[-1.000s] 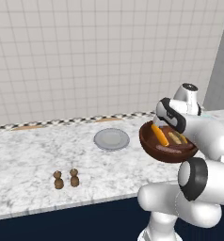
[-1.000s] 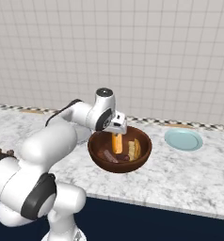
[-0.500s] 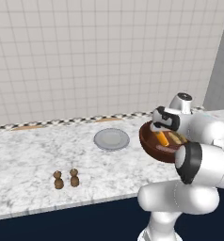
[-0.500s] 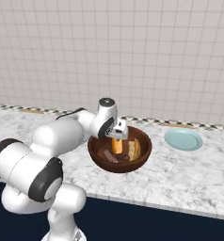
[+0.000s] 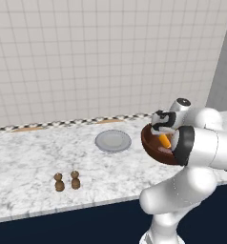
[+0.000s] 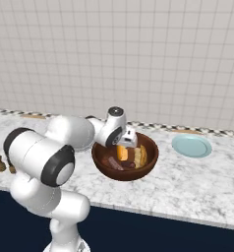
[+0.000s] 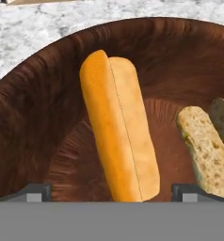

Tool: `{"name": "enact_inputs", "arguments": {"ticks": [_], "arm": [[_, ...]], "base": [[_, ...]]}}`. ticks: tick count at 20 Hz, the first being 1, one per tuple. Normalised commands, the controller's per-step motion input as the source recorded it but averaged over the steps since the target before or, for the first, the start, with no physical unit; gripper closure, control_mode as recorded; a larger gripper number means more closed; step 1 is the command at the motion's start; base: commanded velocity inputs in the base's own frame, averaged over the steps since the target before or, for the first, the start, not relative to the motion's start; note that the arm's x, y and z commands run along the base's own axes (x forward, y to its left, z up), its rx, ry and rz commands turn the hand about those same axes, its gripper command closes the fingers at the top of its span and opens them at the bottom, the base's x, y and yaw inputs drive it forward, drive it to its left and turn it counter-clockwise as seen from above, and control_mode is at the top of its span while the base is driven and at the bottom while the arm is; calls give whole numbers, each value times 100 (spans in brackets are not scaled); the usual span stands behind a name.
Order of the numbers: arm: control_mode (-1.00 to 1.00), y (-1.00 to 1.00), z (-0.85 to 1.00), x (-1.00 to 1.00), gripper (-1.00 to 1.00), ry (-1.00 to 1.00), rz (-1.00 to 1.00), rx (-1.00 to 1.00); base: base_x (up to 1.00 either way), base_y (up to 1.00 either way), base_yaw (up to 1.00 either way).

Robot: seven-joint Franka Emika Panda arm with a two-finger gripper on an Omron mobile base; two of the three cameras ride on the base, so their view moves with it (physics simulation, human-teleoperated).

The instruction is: Place one bun and one sausage from the bowl on each plate.

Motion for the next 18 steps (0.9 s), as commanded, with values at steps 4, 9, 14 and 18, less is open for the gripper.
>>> {"name": "enact_inputs", "arguments": {"ticks": [4,9,14,18], "arm": [[-100,-8,-25,27,-100,0,0,0],[-100,0,-33,5,-100,0,0,0],[-100,0,-22,1,-100,0,0,0],[-100,0,0,0,100,0,0,0]], "base": [[0,0,0],[0,0,0],[0,0,0],[0,0,0]]}}
